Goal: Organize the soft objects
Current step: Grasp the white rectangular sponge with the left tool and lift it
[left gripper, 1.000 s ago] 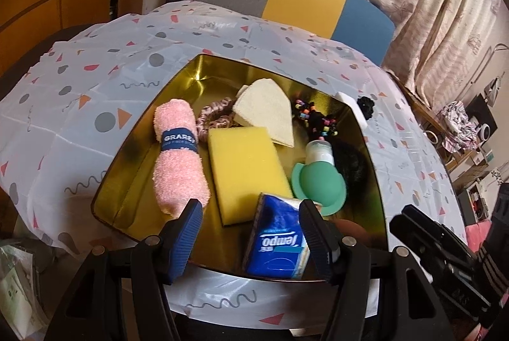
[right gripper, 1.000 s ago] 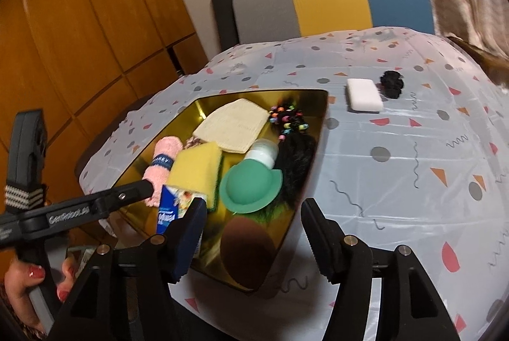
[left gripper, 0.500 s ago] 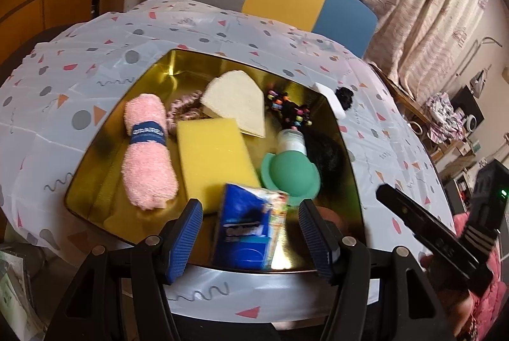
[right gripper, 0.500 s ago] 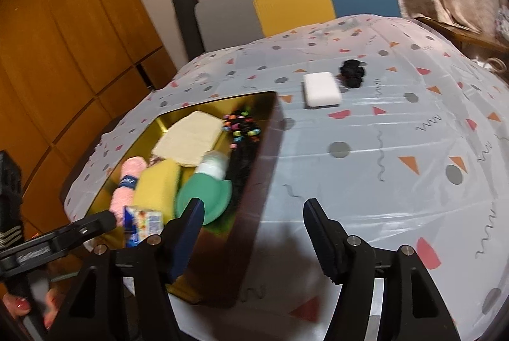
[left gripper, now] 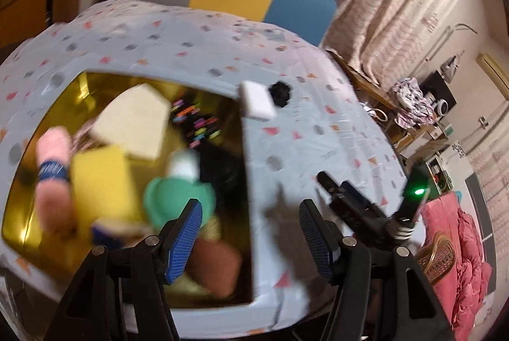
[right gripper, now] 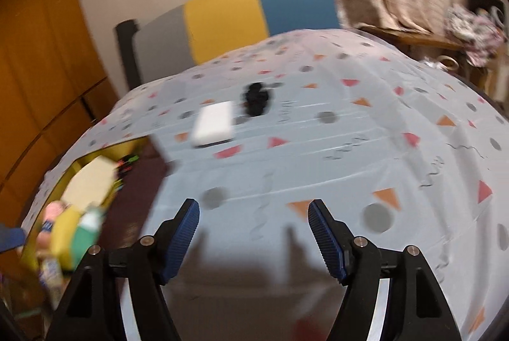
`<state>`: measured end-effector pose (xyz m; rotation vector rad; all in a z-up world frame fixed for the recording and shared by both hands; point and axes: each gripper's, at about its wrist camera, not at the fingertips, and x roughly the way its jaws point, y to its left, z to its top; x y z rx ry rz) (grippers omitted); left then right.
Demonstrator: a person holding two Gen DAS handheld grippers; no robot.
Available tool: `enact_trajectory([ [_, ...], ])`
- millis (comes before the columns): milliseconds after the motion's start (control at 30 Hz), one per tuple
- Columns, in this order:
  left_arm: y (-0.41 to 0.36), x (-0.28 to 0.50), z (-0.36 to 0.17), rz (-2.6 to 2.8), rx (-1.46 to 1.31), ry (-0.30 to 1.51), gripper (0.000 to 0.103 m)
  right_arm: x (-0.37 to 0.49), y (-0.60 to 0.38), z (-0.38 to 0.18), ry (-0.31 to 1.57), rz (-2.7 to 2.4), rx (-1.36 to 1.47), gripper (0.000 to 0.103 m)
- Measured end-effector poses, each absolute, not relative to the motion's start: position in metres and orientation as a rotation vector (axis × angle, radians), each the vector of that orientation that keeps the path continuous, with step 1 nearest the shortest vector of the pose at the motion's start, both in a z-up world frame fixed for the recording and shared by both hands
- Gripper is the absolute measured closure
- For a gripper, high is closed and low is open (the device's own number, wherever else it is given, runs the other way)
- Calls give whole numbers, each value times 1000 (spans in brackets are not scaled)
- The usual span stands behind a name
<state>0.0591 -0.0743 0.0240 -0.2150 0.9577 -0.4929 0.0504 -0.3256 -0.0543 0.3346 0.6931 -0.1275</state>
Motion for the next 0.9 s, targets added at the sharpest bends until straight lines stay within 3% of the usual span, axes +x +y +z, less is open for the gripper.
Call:
enact_trajectory([
  [167, -125, 89, 43, -491, -178, 943, 33, 56, -362, -72, 682, -167, 392, 18],
  [367, -179, 144, 55, -453, -128, 914, 31, 57, -386, -93, 695, -59, 569, 15],
  [900, -243, 275, -40, -277, -18, 1096, 26, 48, -388, -99, 625, -3, 636, 12],
])
